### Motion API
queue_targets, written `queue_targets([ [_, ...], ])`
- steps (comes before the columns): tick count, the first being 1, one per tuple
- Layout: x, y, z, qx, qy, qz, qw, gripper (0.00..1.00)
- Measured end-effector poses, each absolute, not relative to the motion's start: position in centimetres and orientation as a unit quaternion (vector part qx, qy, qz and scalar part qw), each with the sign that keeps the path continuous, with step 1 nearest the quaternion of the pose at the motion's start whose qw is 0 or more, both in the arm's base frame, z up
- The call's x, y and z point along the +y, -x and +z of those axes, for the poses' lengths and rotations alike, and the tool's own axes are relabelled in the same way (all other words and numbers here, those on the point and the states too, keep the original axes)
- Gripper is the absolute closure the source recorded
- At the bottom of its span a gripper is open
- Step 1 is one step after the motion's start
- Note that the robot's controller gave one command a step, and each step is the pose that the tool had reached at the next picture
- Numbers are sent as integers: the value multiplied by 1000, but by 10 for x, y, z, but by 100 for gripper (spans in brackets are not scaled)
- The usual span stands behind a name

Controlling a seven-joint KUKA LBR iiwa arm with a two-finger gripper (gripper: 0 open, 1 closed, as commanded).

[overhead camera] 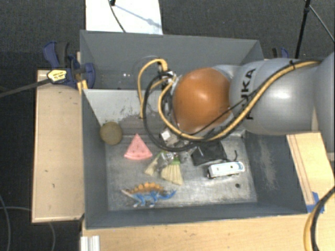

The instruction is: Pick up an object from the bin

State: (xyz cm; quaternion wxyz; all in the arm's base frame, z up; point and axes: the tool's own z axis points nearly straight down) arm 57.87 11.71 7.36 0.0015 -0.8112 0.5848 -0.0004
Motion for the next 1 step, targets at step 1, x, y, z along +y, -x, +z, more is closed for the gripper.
queue_targets([
  [1, 117, -579, 74, 585, 811, 0, 1, 100],
])
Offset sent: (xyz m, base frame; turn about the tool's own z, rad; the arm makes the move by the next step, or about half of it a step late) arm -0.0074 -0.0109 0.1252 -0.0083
